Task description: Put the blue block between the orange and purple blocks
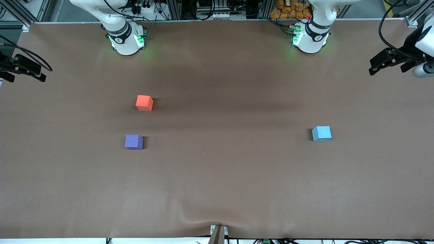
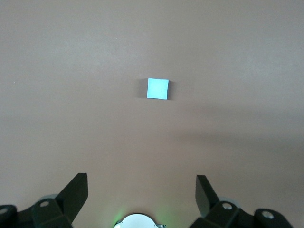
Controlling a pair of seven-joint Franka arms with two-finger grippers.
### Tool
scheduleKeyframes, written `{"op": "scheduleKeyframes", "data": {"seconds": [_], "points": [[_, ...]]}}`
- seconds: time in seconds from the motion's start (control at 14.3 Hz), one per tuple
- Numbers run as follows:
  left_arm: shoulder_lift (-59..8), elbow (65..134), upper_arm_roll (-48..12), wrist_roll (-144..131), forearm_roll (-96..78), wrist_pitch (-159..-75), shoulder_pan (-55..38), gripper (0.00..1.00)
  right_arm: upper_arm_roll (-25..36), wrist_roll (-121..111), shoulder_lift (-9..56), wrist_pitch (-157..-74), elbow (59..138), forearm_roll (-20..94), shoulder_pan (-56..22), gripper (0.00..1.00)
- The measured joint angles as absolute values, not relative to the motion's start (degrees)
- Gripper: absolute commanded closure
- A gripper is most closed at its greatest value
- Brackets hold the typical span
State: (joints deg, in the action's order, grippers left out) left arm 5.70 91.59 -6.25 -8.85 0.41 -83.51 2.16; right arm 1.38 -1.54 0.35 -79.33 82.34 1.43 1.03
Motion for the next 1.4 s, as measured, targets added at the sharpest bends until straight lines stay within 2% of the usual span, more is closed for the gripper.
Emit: {"op": "scheduleKeyframes", "data": {"seconds": [1.4], "points": [[4.68,91.71,-6.25,-8.85,0.42,-83.47,2.28,0.00,1.38,-1.54,0.35,-79.33,82.34,1.43,1.03,0.00]]}}
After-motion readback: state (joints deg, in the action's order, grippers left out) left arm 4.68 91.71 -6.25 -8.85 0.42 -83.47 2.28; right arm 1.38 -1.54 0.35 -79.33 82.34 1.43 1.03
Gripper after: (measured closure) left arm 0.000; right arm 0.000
